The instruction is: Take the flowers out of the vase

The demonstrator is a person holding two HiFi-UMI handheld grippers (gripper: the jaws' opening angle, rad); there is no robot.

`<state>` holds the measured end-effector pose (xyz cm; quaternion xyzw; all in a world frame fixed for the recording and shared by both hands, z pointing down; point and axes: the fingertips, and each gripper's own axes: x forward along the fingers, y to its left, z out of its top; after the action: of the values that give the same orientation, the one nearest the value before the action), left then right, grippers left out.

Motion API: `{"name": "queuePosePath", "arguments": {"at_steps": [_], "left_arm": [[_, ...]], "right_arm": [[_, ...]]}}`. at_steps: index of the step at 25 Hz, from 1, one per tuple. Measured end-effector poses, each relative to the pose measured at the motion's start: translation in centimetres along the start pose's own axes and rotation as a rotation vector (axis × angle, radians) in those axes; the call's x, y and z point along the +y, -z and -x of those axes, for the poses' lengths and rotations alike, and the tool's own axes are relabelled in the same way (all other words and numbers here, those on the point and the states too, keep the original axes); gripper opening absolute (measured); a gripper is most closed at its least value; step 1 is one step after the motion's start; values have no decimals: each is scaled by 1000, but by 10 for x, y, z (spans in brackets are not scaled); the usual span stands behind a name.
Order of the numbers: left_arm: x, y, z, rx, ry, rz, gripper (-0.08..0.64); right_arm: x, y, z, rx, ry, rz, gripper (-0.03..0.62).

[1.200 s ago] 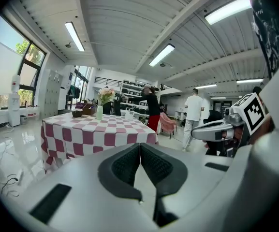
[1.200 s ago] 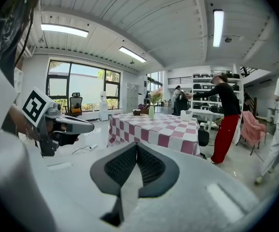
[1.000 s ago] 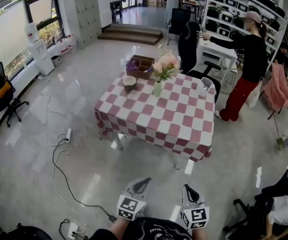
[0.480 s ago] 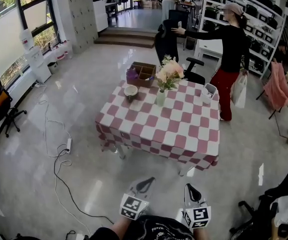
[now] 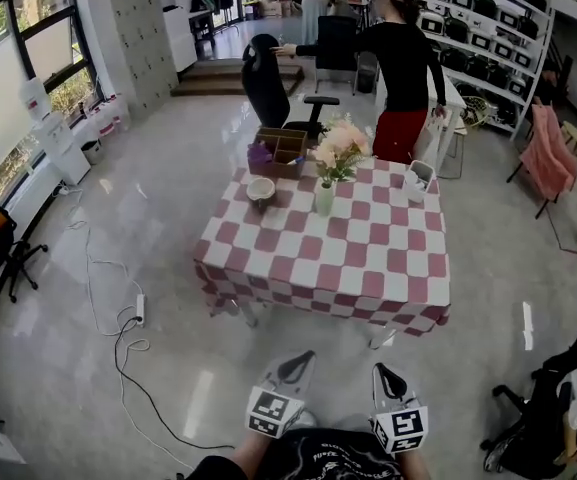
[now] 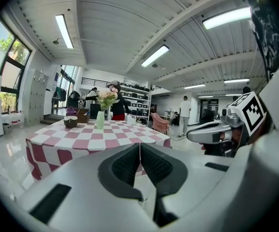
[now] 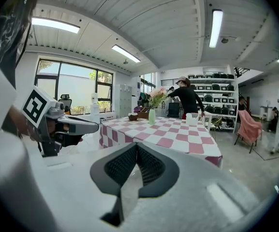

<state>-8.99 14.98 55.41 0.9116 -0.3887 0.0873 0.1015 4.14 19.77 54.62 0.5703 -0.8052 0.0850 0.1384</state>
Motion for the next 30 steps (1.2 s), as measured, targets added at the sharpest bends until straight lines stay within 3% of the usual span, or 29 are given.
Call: {"name": "queuePosePath", "arguments": {"at_steps": [12,30], "left_arm": [[22,7,5,4,-24,34,12],[73,-6,-47,20,-160,61,12]], "right_arm": [[6,-3,-13,10,4,-6,5],[-40,-20,-112,11,-129,-50,5]]}}
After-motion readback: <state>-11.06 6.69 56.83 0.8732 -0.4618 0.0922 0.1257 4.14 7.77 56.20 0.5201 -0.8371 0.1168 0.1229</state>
